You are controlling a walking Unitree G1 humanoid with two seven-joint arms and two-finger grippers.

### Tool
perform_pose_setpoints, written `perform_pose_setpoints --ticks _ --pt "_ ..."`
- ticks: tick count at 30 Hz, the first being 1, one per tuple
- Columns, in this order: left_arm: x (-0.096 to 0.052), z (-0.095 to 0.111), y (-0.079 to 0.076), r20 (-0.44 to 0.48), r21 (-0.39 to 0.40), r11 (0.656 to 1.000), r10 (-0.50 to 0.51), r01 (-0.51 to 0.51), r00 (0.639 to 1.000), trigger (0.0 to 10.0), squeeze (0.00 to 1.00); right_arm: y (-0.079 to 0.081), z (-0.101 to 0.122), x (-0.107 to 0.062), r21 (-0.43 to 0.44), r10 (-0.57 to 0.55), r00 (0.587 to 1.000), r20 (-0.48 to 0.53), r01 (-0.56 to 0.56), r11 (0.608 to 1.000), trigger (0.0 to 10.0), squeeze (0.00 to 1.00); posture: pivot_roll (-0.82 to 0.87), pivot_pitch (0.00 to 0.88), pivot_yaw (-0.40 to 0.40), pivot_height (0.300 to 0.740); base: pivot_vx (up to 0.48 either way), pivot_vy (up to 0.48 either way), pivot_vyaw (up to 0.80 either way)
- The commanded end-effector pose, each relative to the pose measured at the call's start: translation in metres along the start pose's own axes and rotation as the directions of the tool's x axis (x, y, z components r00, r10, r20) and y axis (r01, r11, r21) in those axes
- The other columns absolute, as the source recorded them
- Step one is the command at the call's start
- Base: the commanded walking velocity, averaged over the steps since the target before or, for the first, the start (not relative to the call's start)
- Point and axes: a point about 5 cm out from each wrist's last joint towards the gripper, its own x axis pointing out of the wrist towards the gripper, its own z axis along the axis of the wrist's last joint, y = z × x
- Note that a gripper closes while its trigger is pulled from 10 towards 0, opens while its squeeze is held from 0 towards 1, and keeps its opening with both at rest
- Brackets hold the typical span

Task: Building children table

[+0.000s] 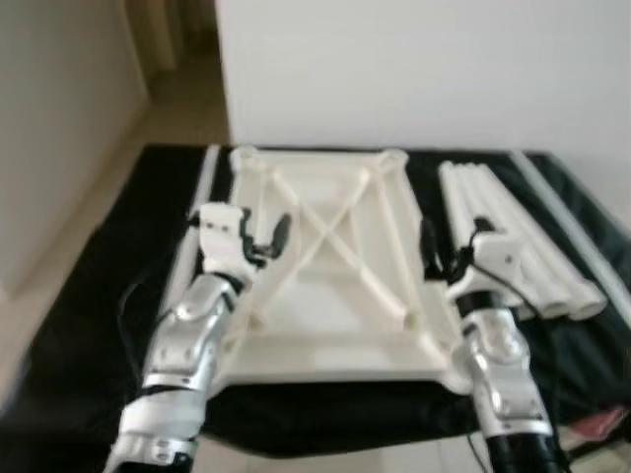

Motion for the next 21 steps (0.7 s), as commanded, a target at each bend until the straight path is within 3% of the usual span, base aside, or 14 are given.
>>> perform_pose_setpoints --ticks 1,9,21 --pt "0.002 -0.002 -0.006 -0.012 -0.022 0.999 -0.024 0.024 1.000 10.0 0.00 -0.006 -0.001 -0.001 -0.003 -0.025 1.000 -0.005 0.025 1.000 10.0 0.00 -0.03 0.000 -0.016 0.740 0.000 0.000 -0.41" --pt "0.004 -0.003 -0.016 -0.032 -0.011 0.998 -0.058 0.058 0.998 10.0 0.00 -0.008 -0.001 -0.001 -0.001 -0.053 0.999 -0.012 0.053 0.999 10.0 0.00 -0.03 0.000 -0.011 0.740 0.000 0.000 -0.05" --pt "0.004 0.001 -0.028 -0.036 -0.002 0.989 -0.146 0.146 0.989 10.0 0.00 -0.020 -0.007 0.003 0.082 -0.137 0.986 -0.096 0.145 0.986 10.0 0.00 -0.05 0.000 -0.001 0.740 0.000 0.000 0.00"
